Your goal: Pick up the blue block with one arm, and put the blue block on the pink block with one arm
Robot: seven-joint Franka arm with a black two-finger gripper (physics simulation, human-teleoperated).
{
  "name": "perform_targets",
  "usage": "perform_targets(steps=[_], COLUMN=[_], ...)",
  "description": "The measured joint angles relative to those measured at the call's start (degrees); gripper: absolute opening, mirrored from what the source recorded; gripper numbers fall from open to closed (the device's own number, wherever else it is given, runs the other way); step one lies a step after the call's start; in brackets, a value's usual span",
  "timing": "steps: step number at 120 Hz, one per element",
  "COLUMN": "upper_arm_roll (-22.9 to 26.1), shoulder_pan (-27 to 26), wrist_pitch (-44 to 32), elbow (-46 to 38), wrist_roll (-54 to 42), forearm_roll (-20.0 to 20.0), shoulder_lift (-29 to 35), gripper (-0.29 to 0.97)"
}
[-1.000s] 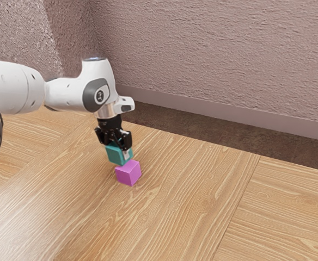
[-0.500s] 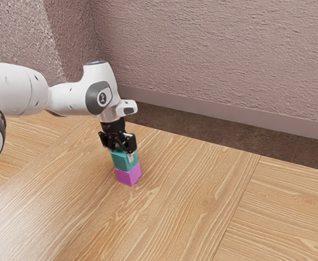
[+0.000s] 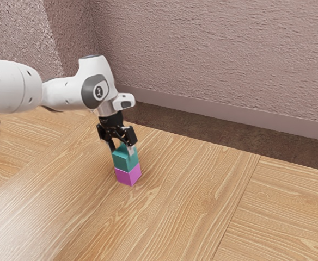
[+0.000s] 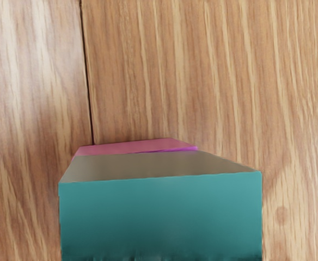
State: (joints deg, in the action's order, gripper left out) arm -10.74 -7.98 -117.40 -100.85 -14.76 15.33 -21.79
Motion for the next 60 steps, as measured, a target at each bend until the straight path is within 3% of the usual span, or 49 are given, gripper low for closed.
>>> perform_targets(steps=[12,25,38,60], upper_arm_roll=[-0.1,0.0,1.5,2.1], shoulder_pan=[0.0,-0.1,0.5,-0.2], wrist_pitch=[0.9,4.2,10.0,17.2], elbow=[0.0,-0.4,0.9,7.0], wrist_roll=[-0.3,-0.5,-0.3,0.5], forearm_roll=[-0.2,-1.2,-6.7,-13.8], shoulder_lift=[3.9,12.3,22.8,25.6], gripper=[0.67,0.67,0.68,0.68])
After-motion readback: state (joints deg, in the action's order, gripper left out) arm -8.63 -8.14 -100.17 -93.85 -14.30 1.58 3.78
